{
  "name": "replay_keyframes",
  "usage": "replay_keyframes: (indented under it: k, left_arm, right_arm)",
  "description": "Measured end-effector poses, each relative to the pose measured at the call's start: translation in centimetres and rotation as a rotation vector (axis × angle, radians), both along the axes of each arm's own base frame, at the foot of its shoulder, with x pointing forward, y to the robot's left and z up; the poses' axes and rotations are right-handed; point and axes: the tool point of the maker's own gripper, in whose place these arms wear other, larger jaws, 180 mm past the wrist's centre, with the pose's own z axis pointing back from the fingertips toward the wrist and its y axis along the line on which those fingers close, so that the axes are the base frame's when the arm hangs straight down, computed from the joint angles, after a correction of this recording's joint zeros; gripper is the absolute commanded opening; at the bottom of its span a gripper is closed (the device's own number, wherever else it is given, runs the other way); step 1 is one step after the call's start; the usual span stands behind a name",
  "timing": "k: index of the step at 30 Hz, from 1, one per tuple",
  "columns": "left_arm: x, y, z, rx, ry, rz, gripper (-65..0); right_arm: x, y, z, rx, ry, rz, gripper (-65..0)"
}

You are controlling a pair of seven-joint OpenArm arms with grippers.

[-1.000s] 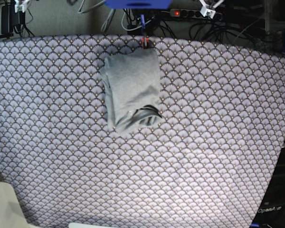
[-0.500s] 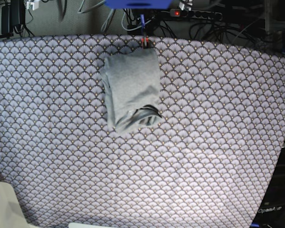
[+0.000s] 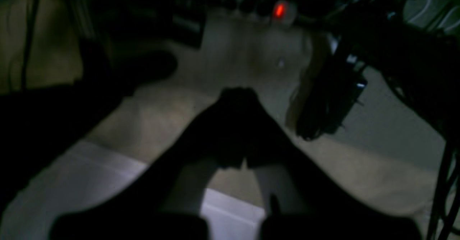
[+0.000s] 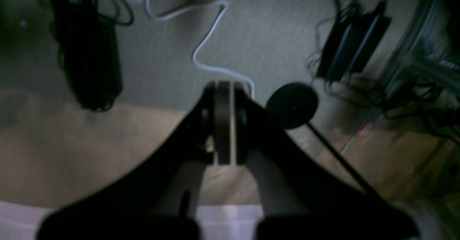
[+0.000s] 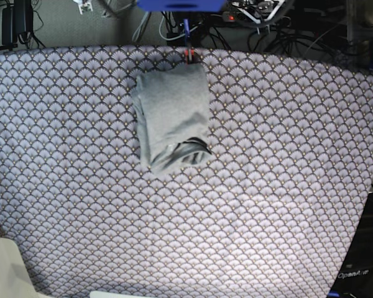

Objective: Fold the T-shirt properly

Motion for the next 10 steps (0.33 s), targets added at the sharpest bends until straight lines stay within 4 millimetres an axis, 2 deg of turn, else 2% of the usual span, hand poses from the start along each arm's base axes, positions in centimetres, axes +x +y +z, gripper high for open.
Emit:
replay_keyframes:
  k: [4, 6, 10]
  left_arm:
    - [2.0, 2.4, 0.4, 0.045, -0.042, -0.009, -65.0]
    - [2.2, 2.3, 0.4, 0.047, -0.046, -0.011, -65.0]
    - [0.4, 0.8, 0.1, 0.012, -0.011, -0.008, -65.0]
  right_arm:
    - [0.9, 0.4, -0.2, -0.003, -0.011, -0.008, -65.0]
    - [0.8, 0.3, -0.2, -0.021, -0.005, -0.006, -65.0]
    - [0.3, 0.7, -0.3, -0.016, 0.009, -0.008, -65.0]
